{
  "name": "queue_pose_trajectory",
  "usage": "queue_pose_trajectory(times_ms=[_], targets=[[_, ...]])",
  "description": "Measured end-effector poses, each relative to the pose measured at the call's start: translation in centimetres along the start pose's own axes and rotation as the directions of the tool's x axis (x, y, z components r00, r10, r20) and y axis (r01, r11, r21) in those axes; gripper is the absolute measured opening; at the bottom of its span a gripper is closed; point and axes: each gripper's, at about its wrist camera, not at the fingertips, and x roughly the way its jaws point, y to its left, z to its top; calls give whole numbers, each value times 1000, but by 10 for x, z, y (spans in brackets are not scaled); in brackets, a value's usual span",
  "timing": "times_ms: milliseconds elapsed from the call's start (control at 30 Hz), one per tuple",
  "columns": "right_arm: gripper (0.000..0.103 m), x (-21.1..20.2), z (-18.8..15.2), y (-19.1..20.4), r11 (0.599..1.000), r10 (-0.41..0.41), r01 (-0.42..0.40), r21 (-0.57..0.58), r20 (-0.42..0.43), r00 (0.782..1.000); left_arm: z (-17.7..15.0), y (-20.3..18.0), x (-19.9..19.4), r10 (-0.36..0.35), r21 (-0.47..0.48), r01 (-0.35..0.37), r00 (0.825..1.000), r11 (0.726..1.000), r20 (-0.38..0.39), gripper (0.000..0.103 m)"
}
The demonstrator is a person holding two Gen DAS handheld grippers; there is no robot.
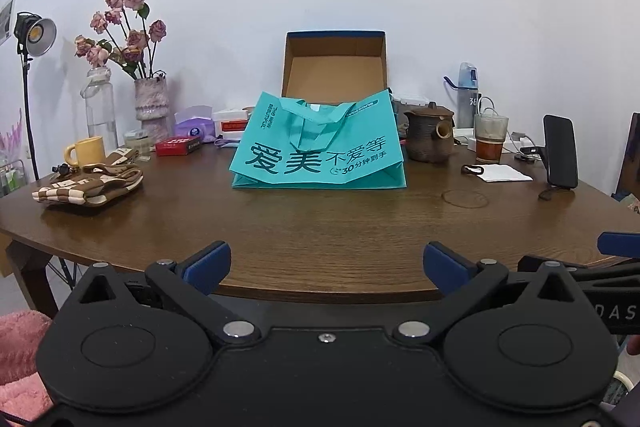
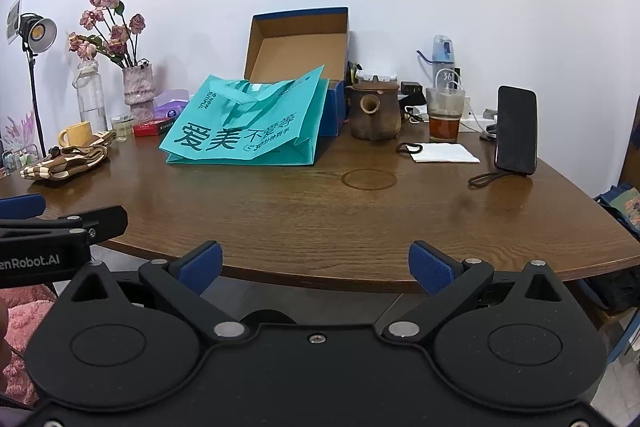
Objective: Fold shopping bag
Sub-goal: 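Move both tools toward the teal shopping bag on the table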
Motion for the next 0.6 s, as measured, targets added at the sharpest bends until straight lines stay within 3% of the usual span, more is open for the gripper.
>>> queue_pose_trajectory(times_ms=[300, 400, 600], targets=[[101, 22, 3, 2, 1000, 2, -3, -10, -15, 1000, 7, 9, 21, 42, -9, -42, 999, 999, 5, 103], [103, 39, 14, -2, 1000, 0, 0, -15, -8, 1000, 13, 11, 40, 24, 8, -23, 1000, 1000, -12, 103], [103, 75, 35, -2, 998, 15, -12, -54, 52, 999, 31, 24, 86, 9, -81, -10, 1000, 997, -11, 103]])
